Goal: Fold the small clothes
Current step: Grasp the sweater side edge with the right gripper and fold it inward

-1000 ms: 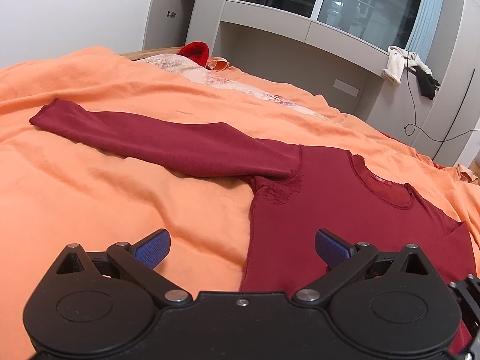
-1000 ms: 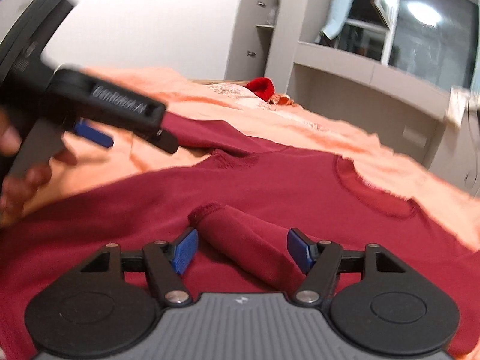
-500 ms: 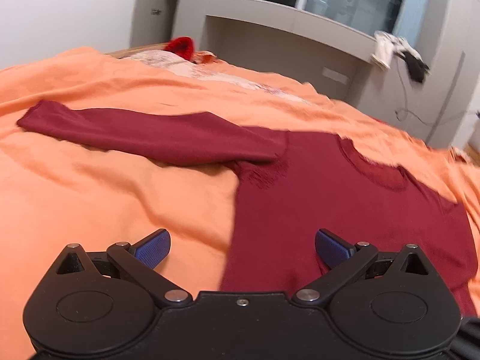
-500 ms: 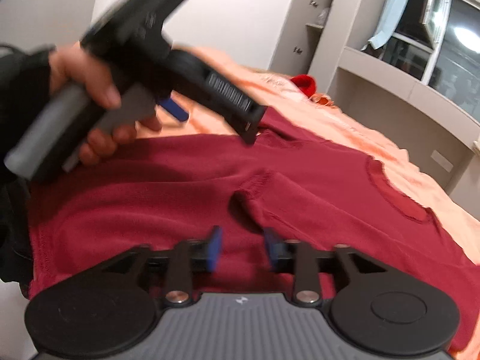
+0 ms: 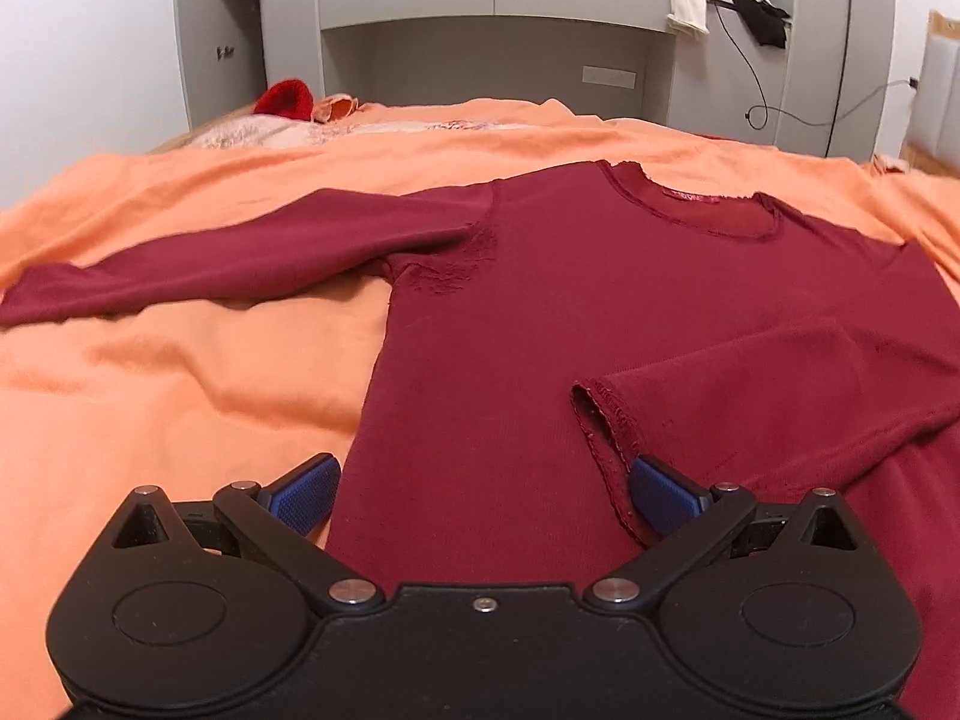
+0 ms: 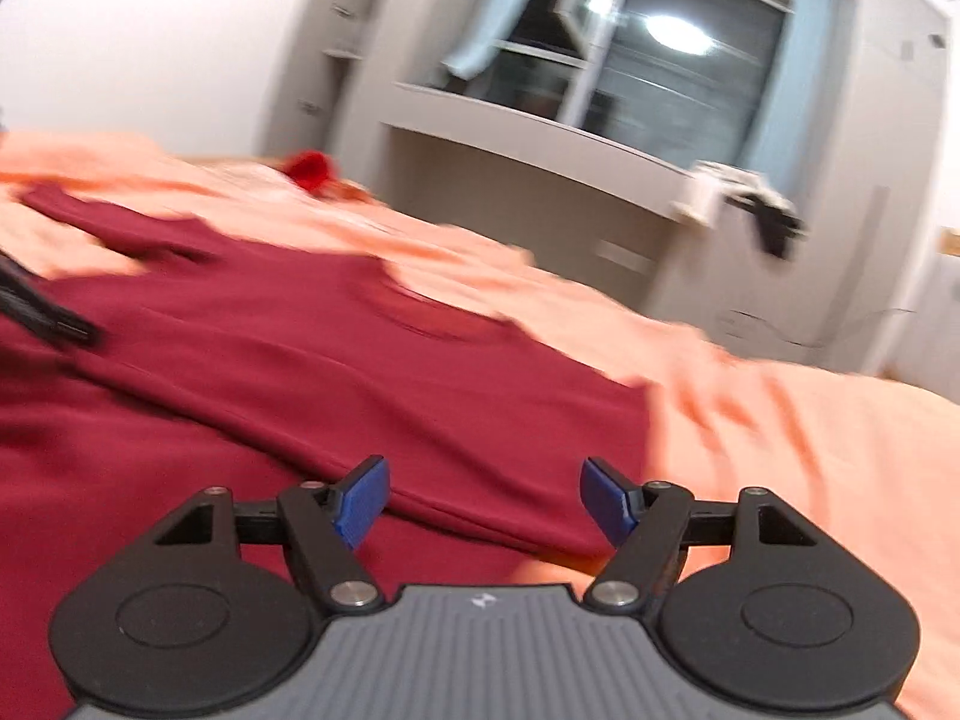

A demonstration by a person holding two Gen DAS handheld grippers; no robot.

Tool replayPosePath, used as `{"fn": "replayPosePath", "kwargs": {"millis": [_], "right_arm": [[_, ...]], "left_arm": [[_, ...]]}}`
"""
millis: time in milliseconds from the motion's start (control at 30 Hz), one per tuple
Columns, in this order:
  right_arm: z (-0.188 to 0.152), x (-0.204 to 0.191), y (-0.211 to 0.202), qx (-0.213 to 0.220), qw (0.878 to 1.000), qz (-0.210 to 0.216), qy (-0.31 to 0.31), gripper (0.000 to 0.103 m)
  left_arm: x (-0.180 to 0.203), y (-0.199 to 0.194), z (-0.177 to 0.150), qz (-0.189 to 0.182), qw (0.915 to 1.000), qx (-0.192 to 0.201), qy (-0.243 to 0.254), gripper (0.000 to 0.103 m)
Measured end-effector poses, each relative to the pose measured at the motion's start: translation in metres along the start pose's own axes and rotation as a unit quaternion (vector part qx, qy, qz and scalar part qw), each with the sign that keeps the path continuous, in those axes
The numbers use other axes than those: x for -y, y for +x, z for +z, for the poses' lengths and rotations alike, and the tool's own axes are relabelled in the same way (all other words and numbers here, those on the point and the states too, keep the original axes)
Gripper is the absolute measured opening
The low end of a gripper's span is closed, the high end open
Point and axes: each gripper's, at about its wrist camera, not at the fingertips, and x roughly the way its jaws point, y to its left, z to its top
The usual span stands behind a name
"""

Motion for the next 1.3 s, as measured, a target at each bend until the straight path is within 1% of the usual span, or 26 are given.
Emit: {"fn": "replayPosePath", "kwargs": {"millis": [67, 167, 233, 400, 467, 500, 533, 567, 633, 667, 733, 767, 833, 900, 933, 967, 1033, 1100, 1133, 1167, 1200, 1233, 1267, 1300], "right_arm": [[-0.011, 0.013, 0.011, -0.025, 0.999, -0.037, -0.001, 0.076], [-0.028, 0.026, 0.023, -0.051, 0.997, -0.062, -0.006, 0.074], [-0.033, 0.022, 0.031, -0.054, 0.995, -0.076, -0.029, 0.073], [-0.035, 0.002, 0.048, -0.039, 0.990, -0.104, -0.083, 0.064], [-0.034, -0.006, 0.054, -0.040, 0.989, -0.103, -0.098, 0.050], [-0.032, -0.009, 0.055, -0.042, 0.989, -0.099, -0.101, 0.046], [-0.033, -0.007, 0.057, -0.047, 0.989, -0.093, -0.101, 0.040], [-0.033, -0.006, 0.058, -0.051, 0.990, -0.089, -0.101, 0.038], [-0.031, -0.004, 0.058, -0.062, 0.989, -0.085, -0.101, 0.040], [-0.030, 0.000, 0.061, -0.070, 0.989, -0.083, -0.100, 0.044], [-0.030, 0.004, 0.061, -0.074, 0.988, -0.093, -0.100, 0.052], [-0.031, 0.005, 0.061, -0.072, 0.987, -0.097, -0.103, 0.054], [-0.033, 0.006, 0.066, -0.077, 0.986, -0.103, -0.104, 0.054], [-0.037, 0.008, 0.071, -0.078, 0.988, -0.099, -0.094, 0.049], [-0.038, 0.009, 0.072, -0.073, 0.989, -0.095, -0.088, 0.043], [-0.038, 0.008, 0.072, -0.068, 0.989, -0.096, -0.090, 0.041], [-0.039, 0.004, 0.072, -0.052, 0.987, -0.107, -0.104, 0.041], [-0.040, 0.004, 0.073, -0.046, 0.987, -0.108, -0.108, 0.040], [-0.040, 0.005, 0.073, -0.045, 0.988, -0.104, -0.105, 0.031], [-0.040, 0.006, 0.073, -0.044, 0.989, -0.099, -0.101, 0.019], [-0.039, 0.007, 0.073, -0.045, 0.990, -0.096, -0.095, 0.018], [-0.036, 0.010, 0.072, -0.048, 0.992, -0.091, -0.078, 0.012], [-0.033, 0.015, 0.070, -0.048, 0.994, -0.086, -0.050, 0.010], [-0.029, 0.022, 0.067, -0.046, 0.996, -0.081, -0.016, 0.010]], "left_arm": [[0.001, -0.001, -0.001, 0.002, 1.0000, 0.001, 0.004, 0.102], [0.001, 0.001, -0.001, 0.003, 1.0000, 0.000, 0.007, 0.102], [0.001, 0.000, -0.001, 0.003, 1.0000, 0.000, 0.008, 0.102], [0.001, 0.001, -0.002, 0.001, 1.0000, 0.003, 0.009, 0.102], [0.001, 0.000, -0.003, 0.001, 1.0000, 0.005, 0.007, 0.102], [0.001, 0.000, -0.003, 0.000, 1.0000, 0.006, 0.007, 0.102], [0.001, 0.001, -0.003, 0.000, 1.0000, 0.006, 0.007, 0.102], [0.000, 0.001, -0.003, -0.001, 1.0000, 0.006, 0.007, 0.102], [0.000, 0.001, -0.003, -0.001, 1.0000, 0.005, 0.006, 0.102], [0.000, 0.001, -0.003, -0.002, 1.0000, 0.005, 0.006, 0.102], [0.000, 0.001, -0.003, -0.002, 1.0000, 0.005, 0.006, 0.102], [0.000, 0.001, -0.003, -0.002, 1.0000, 0.005, 0.006, 0.102], [0.000, 0.001, -0.003, -0.001, 1.0000, 0.005, 0.006, 0.102], [0.000, 0.001, -0.003, -0.001, 1.0000, 0.005, 0.006, 0.102], [0.000, 0.001, -0.003, -0.001, 1.0000, 0.006, 0.006, 0.102], [0.000, 0.001, -0.003, -0.001, 1.0000, 0.006, 0.006, 0.102], [-0.001, 0.001, -0.003, -0.001, 1.0000, 0.006, 0.006, 0.102], [0.000, 0.001, -0.003, -0.001, 1.0000, 0.006, 0.006, 0.102], [0.000, 0.000, -0.003, 0.000, 1.0000, 0.007, 0.007, 0.102], [0.001, 0.000, -0.003, 0.000, 0.9999, 0.008, 0.007, 0.102], [0.001, 0.000, -0.003, 0.000, 0.9999, 0.008, 0.007, 0.102], [0.001, 0.000, -0.003, 0.000, 0.9999, 0.008, 0.007, 0.102], [0.000, 0.000, -0.003, -0.001, 0.9999, 0.009, 0.007, 0.102], [0.000, -0.001, -0.004, -0.002, 0.9999, 0.010, 0.007, 0.102]]}}
